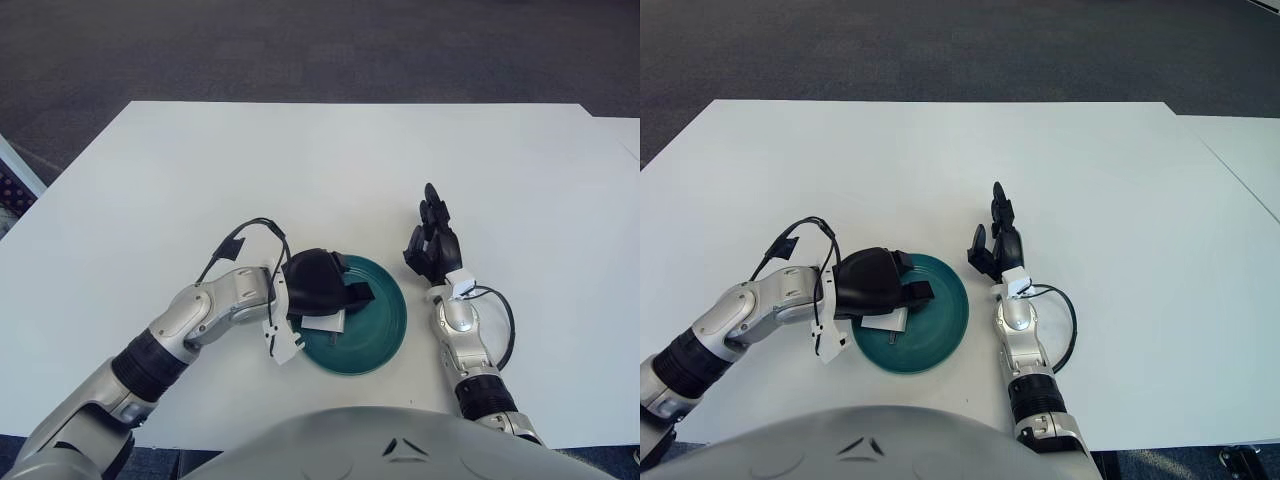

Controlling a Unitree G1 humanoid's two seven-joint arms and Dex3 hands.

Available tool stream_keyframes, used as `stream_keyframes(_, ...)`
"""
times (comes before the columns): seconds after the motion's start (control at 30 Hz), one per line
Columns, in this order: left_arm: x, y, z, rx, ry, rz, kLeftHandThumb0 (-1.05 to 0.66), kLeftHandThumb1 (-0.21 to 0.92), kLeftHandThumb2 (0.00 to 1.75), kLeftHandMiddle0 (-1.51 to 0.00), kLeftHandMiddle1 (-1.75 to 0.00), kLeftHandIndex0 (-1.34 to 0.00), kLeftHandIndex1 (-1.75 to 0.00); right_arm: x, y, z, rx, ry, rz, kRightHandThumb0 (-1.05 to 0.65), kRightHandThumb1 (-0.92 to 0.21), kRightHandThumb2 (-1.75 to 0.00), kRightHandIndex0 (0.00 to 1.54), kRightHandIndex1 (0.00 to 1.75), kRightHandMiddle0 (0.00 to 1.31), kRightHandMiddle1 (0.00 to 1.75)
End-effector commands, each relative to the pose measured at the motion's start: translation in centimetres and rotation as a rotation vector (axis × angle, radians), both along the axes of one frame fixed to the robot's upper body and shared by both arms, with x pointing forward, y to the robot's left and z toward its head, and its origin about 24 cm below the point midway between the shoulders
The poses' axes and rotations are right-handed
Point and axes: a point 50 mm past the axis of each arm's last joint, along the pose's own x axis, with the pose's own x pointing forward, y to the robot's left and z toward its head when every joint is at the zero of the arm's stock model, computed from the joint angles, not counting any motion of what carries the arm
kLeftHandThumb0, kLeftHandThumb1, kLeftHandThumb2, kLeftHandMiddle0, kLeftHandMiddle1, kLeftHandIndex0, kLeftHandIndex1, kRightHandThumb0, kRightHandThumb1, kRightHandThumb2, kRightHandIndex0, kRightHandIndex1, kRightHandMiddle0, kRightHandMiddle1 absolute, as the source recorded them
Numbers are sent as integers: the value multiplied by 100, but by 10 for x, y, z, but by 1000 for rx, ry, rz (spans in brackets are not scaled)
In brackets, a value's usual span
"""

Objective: Put the charger into the plate.

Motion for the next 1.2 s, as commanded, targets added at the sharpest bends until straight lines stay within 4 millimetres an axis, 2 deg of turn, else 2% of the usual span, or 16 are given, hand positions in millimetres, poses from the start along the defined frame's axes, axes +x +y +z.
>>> stream_keyframes(0.0,3,-1,1,13,-14,-6,-21,36,121,-82,-175,-56,-167,-33,-7,-43,-55,190,1,-98,-92,-101,0,0,1,4)
stream_keyframes(0.07,2,-2,0,25,4,0,-33,45,104,-100,-175,-58,-160,-33,-7,-43,-60,186,8,-98,-92,-101,0,0,1,4)
stream_keyframes(0.2,2,-2,0,52,32,21,-37,65,71,-107,-175,-54,-152,-33,-7,-43,-64,186,9,-98,-92,-102,0,0,1,5)
stream_keyframes(0.27,2,-2,0,68,48,37,-37,81,49,-105,-175,-45,-154,-33,-7,-42,-65,185,5,-98,-92,-102,0,0,1,5)
stream_keyframes(0.33,2,-2,0,81,57,46,-58,86,45,-79,-175,-31,-141,-33,-6,-42,-59,182,4,-98,-92,-102,0,0,1,5)
stream_keyframes(0.37,2,-2,0,86,58,48,-72,88,52,-59,-168,-23,-134,-33,-5,-42,-55,181,4,-98,-92,-102,0,0,1,5)
stream_keyframes(0.43,3,-3,0,88,55,50,-84,90,58,-40,-163,-17,-129,-34,-5,-42,-43,182,6,-97,-92,-102,0,0,1,5)
stream_keyframes(0.47,3,-3,0,85,51,51,-88,91,60,-35,-151,-14,-126,-34,-4,-42,-31,184,8,-97,-92,-102,0,0,1,5)
stream_keyframes(0.53,3,-4,0,79,44,53,-98,91,69,-26,-101,-6,-113,-34,-4,-42,-12,188,11,-97,-92,-103,0,0,1,6)
stream_keyframes(0.57,3,-4,0,77,42,53,-100,92,74,-24,-71,-4,-94,-33,-5,-43,-6,189,11,-96,-92,-103,0,0,1,6)
stream_keyframes(0.6,3,-4,1,75,40,52,-101,92,76,-24,-58,-3,-87,-33,-5,-43,-2,191,11,-96,-92,-103,0,0,1,6)
stream_keyframes(0.63,4,-3,2,74,39,52,-102,92,78,-21,-38,-2,-70,-32,-6,-44,0,192,11,-96,-92,-103,0,0,1,6)
stream_keyframes(0.67,3,-1,9,69,38,48,-103,92,81,-19,-25,-1,-58,-30,-7,-44,-5,190,13,-96,-92,-103,0,0,0,6)
stream_keyframes(0.77,2,4,19,56,39,41,-104,92,82,-6,-8,0,-24,-29,-8,-44,-17,184,21,-96,-92,-104,0,0,0,6)
stream_keyframes(0.87,2,5,20,31,51,46,-105,92,82,-2,-3,0,-8,-28,-9,-44,-12,179,32,-96,-92,-106,0,0,0,5)
stream_keyframes(1.17,4,10,22,-159,59,81,-105,92,72,0,0,0,0,-28,-14,-40,78,155,63,-90,-92,-107,2,1,0,5)
